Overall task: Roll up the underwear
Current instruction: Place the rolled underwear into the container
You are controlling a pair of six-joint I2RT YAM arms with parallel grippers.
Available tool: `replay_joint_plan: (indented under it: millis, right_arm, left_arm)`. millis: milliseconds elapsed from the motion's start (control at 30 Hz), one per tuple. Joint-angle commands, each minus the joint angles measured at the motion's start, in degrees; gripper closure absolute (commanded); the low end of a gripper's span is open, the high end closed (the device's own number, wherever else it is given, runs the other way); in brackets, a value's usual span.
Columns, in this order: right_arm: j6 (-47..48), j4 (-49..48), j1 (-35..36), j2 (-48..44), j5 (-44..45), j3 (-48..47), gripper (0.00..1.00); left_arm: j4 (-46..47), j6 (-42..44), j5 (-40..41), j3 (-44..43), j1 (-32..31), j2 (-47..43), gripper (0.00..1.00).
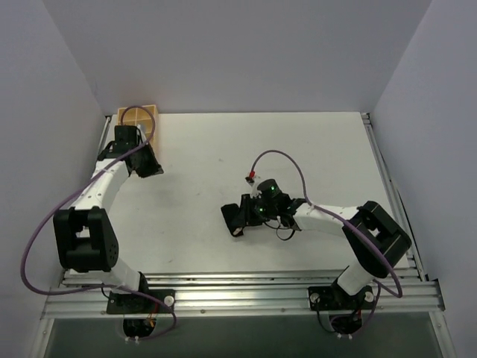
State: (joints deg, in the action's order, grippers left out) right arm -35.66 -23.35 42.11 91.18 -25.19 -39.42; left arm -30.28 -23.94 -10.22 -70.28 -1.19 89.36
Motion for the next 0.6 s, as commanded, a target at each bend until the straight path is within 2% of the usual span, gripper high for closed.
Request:
replay_joint_plan:
  millis: [0,167,200,233,300,400,467,567]
  right_arm:
    - [3.22,5.94,-1.32,-3.28,1.46,-4.35,1.0]
    - [5.86,10.16,-2.03,-4.25,2.25,-7.42,1.0]
    - [6.3,11.82,-2.2,-4.77,2.69,-8.04,1.0]
    - [6.65,12.71,-2.47,-5.13,2.95,-8.65,1.0]
    - [7.97,15.34,-2.73,-6.18,3.39,-10.67,1.0]
    - [9.03,18.42,-3.17,-7.59,3.57,-13.22,1.0]
    - [9.12,20.0,-3.52,-8.2,3.74,-14.01,1.0]
    - [8.85,21.07,-3.7,-9.61,3.92,-15.07,1.0]
  left_arm:
    - [-6.89,3.55,-0.24,-5.3,2.75,3.53,0.91]
    - [-6.98,3.64,3.35,-8.9,3.91,7.83,0.9]
    - [-7.16,3.73,4.41,-10.56,3.92,8.54,0.89]
    - [-7.42,3.9,5.55,-11.54,4.0,9.24,0.81]
    - [-8.74,4.43,9.33,-14.86,4.44,11.97,0.78]
    - [-8.92,4.26,9.69,-18.13,6.11,15.75,0.78]
    - [-8.74,4.08,9.6,-21.81,8.22,19.07,0.73]
    - [-10.4,5.04,9.08,-28.23,9.8,24.6,0.73]
